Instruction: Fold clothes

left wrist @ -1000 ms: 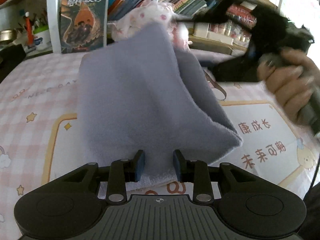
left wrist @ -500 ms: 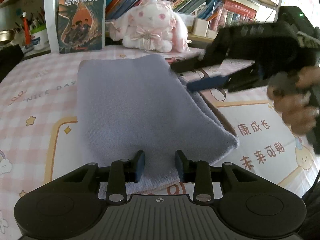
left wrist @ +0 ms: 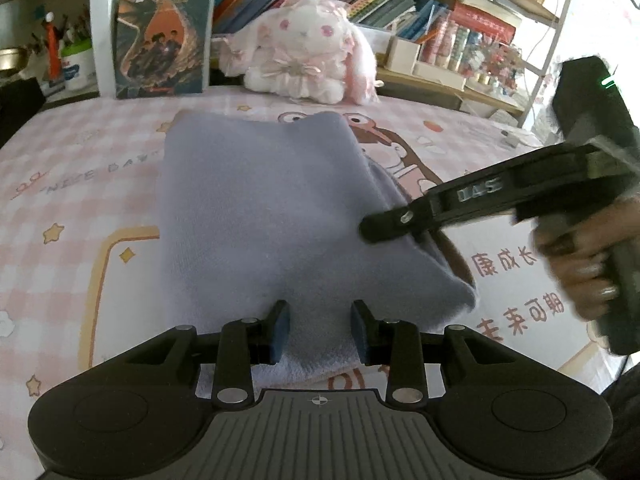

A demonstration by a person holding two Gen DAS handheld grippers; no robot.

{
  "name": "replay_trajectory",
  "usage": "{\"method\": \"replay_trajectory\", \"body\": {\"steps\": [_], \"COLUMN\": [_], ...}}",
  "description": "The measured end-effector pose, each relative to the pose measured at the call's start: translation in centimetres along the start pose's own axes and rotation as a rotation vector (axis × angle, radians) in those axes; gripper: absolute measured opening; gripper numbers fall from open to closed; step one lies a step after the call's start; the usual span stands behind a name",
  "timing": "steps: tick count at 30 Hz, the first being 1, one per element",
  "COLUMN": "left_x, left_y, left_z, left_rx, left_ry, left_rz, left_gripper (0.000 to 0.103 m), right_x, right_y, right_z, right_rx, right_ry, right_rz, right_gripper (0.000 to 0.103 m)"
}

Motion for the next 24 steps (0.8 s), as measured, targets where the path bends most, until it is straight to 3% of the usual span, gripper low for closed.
{"method": "replay_trajectory", "body": {"steps": [4, 11, 14, 15, 20, 24], "left_x": [0.1, -3.3, -4.3, -4.2, -4.2, -4.3], "left_y": [-0.8, -4.6, -4.9, -4.7, -2.9, -2.5], "left_z": [-0.8, -4.8, -4.6, -4.1, -2.1, -1.9], "left_rx": [0.016, 0.252, 0.257, 0.239, 0.158, 0.145], "left_ry": [-0.006, -0.008, -0.021, -0.020, -0.030, -0.026], "left_rz": [-0.004, -0.157, -0.168, -0.158, -0.119, -0.112], "left_gripper": [0.034, 0.033, 0.032, 0.032, 0.032, 0.032], "right_x": [0.2, -0.4, -0.5, -0.6, -1.9, -1.7], "right_y": [0.3, 0.1, -0.2, -0.2, -1.2, -0.9], "right_z": [0.3, -0.2, -0.1, -0.3, -3.6, -3.7], "right_rx": [-0.010, -0.002, -0.005, -0.006, 0.078, 0.065], "right_ry": [0.004, 0.022, 0.034, 0.037, -0.046, -0.039], "right_rz": [-0.012, -0.036, -0.025, -0.027, -0.041, -0.021], "right_gripper": [0.010, 0.023, 0.020, 0.012, 0.011, 0.011]}}
Point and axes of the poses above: each gripper's, at about its wrist camera, not at the fingertips, and z roughly the way its jaws point, x to its right, y to its underside, the point moved 10 cm from there along z, roughly the way its jaws point, and after that the axes turned 14 degrees about y, right-handed, at the moved point
